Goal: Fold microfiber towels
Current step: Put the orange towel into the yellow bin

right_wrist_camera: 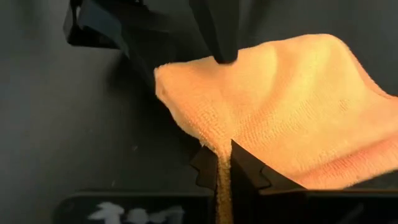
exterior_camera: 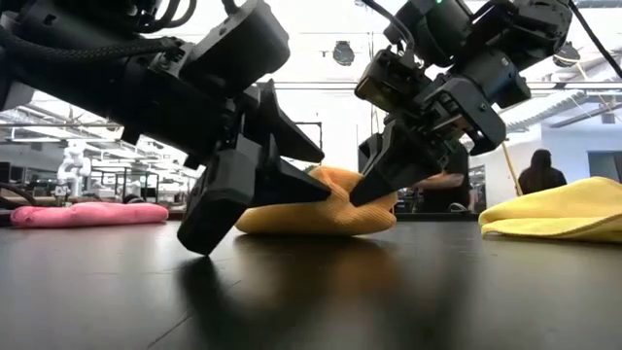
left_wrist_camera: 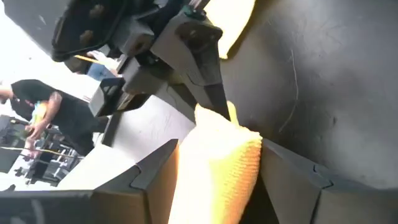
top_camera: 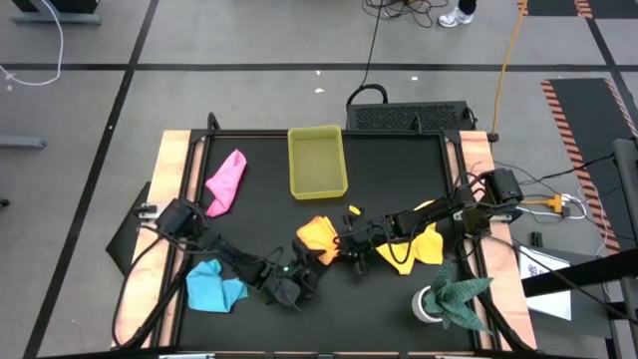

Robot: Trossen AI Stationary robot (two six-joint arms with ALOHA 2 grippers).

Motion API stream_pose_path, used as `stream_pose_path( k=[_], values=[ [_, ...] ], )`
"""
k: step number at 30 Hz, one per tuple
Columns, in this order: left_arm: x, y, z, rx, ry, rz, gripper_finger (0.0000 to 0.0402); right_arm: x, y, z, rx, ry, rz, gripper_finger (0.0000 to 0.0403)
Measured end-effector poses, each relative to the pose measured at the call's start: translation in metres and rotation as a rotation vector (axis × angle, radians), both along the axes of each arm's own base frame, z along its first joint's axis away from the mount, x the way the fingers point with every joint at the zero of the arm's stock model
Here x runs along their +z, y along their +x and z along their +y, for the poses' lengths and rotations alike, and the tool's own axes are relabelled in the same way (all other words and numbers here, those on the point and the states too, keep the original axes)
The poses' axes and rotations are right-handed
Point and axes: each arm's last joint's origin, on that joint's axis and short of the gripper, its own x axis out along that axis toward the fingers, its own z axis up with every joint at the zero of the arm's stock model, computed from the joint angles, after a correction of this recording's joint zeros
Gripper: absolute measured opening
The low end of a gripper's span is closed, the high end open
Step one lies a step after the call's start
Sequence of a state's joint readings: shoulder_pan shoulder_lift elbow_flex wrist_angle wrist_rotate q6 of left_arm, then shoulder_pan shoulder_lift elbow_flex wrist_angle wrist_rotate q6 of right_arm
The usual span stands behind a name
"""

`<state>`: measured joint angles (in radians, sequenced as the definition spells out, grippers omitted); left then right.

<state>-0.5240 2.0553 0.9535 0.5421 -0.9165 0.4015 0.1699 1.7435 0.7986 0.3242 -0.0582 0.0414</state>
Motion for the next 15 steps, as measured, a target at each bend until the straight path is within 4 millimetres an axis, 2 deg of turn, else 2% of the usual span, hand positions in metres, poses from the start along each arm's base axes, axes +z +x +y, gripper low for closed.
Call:
stream_pose_path(
  k=[9,15],
  values=[
    [-0.003,0.001,0.005,-0.003,-0.082,0.016,0.0218,0.000,0.000,0.001,0.005,-0.003,-0.006,0.0029],
    [-0.004,0.006,0.012,-0.027,-0.183,0.020,0.0216,0.001,0.000,0.001,0.018,-0.018,-0.012,0.0059]
  ],
)
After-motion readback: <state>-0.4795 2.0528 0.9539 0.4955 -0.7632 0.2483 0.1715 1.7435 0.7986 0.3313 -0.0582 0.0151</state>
